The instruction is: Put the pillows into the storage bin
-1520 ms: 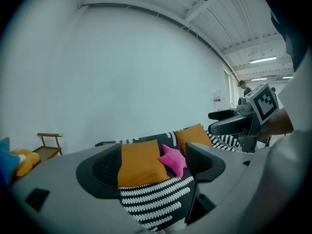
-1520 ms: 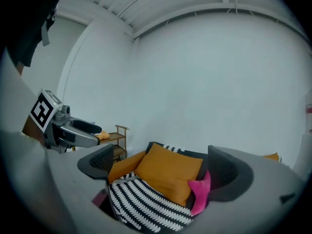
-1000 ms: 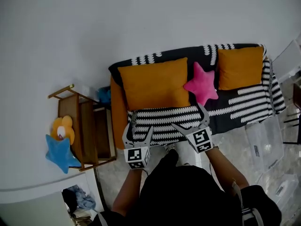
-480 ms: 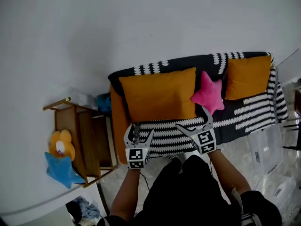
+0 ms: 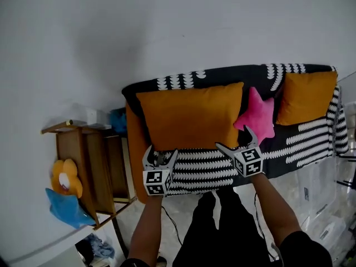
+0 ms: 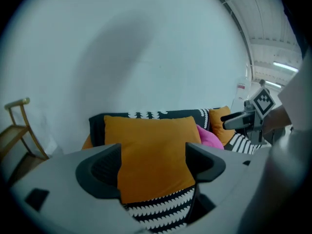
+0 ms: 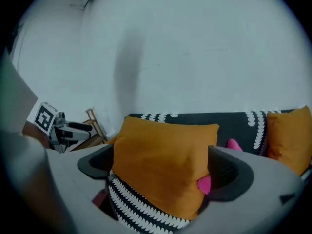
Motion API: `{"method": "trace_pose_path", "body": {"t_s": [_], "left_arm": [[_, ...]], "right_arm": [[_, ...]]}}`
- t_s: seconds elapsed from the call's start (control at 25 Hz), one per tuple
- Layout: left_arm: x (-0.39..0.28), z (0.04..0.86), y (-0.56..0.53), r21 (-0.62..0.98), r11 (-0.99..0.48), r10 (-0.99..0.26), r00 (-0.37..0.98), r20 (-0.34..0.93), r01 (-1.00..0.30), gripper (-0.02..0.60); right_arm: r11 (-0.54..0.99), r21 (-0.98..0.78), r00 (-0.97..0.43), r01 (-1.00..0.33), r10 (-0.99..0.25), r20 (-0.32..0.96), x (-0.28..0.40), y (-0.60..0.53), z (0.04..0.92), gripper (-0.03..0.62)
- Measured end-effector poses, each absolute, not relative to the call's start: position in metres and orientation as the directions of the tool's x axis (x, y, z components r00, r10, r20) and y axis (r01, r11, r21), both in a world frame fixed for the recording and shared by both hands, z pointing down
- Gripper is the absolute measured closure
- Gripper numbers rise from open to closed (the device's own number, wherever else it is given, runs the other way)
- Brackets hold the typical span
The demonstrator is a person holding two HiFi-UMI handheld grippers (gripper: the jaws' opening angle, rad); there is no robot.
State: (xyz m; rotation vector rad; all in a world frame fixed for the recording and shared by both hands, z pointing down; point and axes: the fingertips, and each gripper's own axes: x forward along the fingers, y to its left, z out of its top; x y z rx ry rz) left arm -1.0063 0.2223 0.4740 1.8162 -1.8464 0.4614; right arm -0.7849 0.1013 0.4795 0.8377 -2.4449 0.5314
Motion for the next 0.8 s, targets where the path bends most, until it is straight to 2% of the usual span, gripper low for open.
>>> {"method": "trace_pose_path", "body": {"t_s": [0.44, 0.8], "left_arm": [[-1.073, 0.594, 0.152, 0.141, 0.119, -0.733, 0.008, 0.68, -0.983, 0.17], [-1.102, 0.643, 0.111, 0.123, 0.138, -0.675, -0.003, 0.738, -0.983, 0.149]], "right_arm": [[0.641, -0.283, -0.622, -0.714, -0.395, 0.676, -0.798, 0.012, 0.606, -0.004], [0.602, -0.336, -0.618, -0.724, -0.352, 0.703, -0.796, -0.051, 0.654, -0.004]]}}
